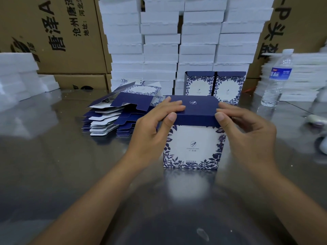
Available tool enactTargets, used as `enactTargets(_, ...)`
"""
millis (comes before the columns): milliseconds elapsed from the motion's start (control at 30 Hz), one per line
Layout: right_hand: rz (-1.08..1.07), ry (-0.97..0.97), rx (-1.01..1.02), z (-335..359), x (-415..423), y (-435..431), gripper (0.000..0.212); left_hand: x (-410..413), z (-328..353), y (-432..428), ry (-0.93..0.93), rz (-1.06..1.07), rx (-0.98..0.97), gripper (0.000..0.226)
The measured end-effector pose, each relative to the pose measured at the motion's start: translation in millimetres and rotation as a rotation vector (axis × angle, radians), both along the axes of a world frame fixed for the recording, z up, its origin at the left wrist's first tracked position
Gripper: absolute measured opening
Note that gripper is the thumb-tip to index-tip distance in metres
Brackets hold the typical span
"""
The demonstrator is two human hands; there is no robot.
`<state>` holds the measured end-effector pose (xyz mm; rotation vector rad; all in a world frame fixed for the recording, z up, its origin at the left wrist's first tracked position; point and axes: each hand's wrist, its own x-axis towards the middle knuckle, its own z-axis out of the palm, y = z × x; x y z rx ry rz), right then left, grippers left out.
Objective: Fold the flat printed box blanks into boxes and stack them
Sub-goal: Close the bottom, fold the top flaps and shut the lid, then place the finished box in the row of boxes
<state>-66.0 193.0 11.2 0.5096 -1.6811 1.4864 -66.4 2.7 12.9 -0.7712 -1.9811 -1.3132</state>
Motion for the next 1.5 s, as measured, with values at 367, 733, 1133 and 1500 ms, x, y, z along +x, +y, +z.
enactTargets(367, -0.011, -0.038, -0.020, 1.2, 2.8, 3.8, 0.012, 0.4, -0.5, -0.8, -0.008, 0.049, 0.040, 0.024)
enactTargets(733, -0.118, -0.028, 0.032, -6.0, -0.2, 7.3, 0.012, -1.7, -8.6, -15.9, -0.146, 0.078, 0.030, 0.032)
enactTargets(1133, -0.269, -0.268, 0.356, -28.7, 1.5, -20.6, 0.099, 0.6, -31.9, 20.4, -0.313, -0.058, 0.006, 0.052)
enactTargets(1500, -0.461, -0.448, 0.367, -30.0, -85.3, -25.7, 0.121, -3.7, -36.7, 25.1, -0.625, -0.328, 0.123, 0.058)
